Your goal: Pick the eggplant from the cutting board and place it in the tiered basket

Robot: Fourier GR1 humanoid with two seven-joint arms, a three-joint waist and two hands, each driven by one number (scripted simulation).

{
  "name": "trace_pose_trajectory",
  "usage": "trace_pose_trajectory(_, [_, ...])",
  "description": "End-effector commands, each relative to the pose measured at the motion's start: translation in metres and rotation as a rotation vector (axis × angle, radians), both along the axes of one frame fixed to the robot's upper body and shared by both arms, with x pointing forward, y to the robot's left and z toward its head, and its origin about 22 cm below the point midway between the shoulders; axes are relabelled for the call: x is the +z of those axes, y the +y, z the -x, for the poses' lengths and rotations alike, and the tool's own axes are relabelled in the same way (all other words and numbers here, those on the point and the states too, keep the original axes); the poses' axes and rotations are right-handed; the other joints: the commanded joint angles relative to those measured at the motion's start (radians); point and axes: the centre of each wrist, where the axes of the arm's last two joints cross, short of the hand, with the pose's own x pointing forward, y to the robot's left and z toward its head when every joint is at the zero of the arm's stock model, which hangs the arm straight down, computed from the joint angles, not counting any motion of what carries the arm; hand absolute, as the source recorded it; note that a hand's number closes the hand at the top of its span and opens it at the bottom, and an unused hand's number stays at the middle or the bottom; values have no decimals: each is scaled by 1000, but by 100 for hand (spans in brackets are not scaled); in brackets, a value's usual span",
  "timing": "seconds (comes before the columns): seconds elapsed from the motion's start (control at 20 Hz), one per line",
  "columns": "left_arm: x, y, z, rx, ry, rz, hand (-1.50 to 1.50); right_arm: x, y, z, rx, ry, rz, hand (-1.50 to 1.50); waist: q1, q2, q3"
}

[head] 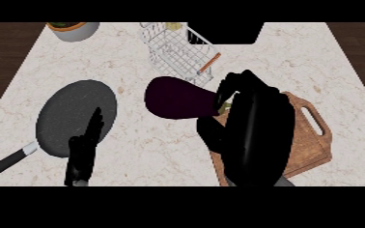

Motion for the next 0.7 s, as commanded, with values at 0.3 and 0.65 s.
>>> trace_pose_trajectory(0.3, [8,-9,-7,-28,-6,-6,0,55,7,-28,-253,65,-59,150,28,13,0])
trace_pose_trajectory(0.65, [16,-8,-14,-53,-26,-11,0,77,13,-77,-301,121,-78,150,45,20,2])
